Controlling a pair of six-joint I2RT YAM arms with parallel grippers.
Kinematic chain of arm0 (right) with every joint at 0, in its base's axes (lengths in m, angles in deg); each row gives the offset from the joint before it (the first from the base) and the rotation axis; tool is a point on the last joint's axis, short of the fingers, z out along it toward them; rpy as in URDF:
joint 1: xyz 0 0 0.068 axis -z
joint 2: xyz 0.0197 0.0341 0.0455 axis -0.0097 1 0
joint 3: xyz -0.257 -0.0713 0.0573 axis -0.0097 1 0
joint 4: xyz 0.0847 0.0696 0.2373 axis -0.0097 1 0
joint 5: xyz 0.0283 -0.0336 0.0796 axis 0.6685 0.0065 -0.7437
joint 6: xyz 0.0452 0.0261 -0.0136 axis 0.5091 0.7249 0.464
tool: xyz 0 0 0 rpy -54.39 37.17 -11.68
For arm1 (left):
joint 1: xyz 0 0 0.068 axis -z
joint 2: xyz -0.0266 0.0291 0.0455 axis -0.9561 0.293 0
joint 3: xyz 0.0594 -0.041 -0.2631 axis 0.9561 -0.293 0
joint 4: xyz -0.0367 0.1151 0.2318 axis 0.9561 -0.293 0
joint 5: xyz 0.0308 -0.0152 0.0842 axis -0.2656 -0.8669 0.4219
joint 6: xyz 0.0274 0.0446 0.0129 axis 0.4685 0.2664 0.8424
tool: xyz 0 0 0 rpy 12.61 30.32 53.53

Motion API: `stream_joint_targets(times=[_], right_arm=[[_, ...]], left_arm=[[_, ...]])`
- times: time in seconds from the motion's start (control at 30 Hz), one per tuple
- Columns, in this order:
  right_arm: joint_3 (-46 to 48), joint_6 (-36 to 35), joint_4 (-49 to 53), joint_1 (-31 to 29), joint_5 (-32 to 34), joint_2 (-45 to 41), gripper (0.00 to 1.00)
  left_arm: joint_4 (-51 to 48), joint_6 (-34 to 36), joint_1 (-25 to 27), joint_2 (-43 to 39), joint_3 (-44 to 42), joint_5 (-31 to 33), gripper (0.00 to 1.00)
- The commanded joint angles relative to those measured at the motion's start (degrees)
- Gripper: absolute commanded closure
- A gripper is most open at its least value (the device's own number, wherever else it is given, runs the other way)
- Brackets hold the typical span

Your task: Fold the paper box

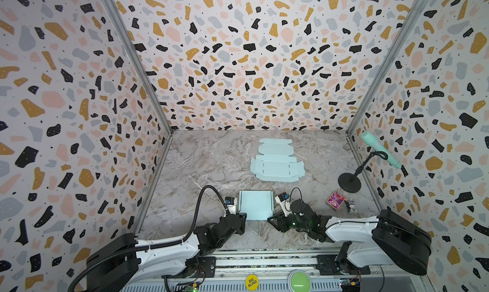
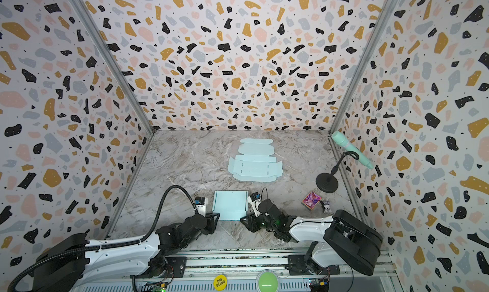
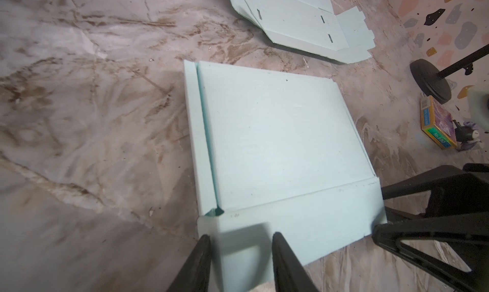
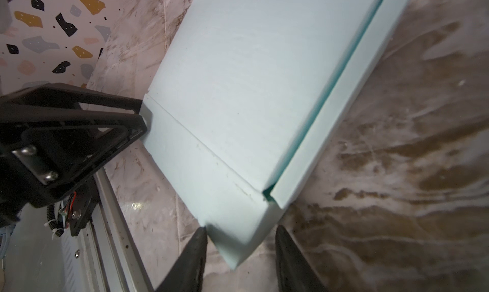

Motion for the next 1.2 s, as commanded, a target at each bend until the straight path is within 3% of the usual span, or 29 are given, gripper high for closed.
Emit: stream_joint_targets(times=[0.0,0.6,1.17], right_arm=[[0.2,0.0,0.1,0.2,0.7,-2.1,0.56],[-1.7,-0.4,-3.7,-1.0,-2.6,-1.5,0.56],[-0.9,0.1,-4.7,-0.4,-1.6,1.2,0.58]], left_arm=[[1.9,0.6,0.2,-0.3,-0.8,1.6,0.60],[2.6,0.7,0.2,0.9,-0.4,0.3,0.60],[4.8,0.9,0.3,4.3,-0.4,0.7,0.61]])
